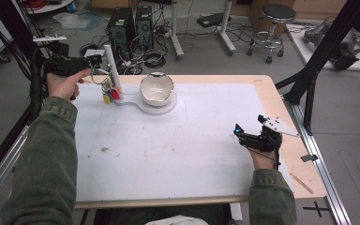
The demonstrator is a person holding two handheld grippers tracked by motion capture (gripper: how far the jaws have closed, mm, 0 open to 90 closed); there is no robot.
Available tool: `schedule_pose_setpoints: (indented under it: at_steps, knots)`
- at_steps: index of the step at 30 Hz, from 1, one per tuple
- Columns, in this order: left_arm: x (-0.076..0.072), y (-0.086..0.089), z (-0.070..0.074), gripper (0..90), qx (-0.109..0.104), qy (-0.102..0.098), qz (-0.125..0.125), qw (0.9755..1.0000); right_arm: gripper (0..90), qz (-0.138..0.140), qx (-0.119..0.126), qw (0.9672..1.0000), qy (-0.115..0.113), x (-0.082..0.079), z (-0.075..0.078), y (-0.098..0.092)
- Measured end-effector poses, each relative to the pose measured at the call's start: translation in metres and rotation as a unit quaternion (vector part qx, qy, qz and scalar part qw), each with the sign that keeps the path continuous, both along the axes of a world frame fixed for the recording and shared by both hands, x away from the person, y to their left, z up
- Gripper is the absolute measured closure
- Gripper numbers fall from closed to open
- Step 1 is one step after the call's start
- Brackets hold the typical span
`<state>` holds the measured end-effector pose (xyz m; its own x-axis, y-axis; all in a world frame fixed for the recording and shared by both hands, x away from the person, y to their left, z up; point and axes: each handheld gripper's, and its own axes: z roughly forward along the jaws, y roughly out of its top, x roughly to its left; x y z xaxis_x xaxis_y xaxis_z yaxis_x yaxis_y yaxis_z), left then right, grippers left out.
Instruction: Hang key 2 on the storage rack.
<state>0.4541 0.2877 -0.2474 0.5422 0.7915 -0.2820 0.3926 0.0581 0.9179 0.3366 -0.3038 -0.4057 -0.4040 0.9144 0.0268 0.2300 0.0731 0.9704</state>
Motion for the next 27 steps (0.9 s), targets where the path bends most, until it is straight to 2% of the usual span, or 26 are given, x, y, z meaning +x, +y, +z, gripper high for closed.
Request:
schedule_pose_setpoints:
  at_steps: [9, 19, 20, 27]
  knots:
    - [0.012, -0.003, -0.009, 84.3, -0.005, 0.0, 0.02, 0.9998, 0.7, 0.0, 0.002, 1.0, 0.002, 0.0, 0.0, 0.0]
    - [0.019, -0.004, -0.016, 84.3, 0.009, 0.01, 0.036, 0.9993, 0.7, -0.002, 0.004, 1.0, 0.003, -0.002, -0.001, -0.003]
    - [0.02, -0.005, -0.018, 84.3, 0.017, 0.014, 0.039, 0.999, 0.7, -0.002, 0.004, 1.0, 0.003, -0.002, -0.001, -0.003]
    - [0.023, -0.008, -0.022, 84.3, 0.032, 0.024, 0.044, 0.9982, 0.7, -0.004, 0.004, 1.0, 0.003, -0.002, 0.0, -0.003]
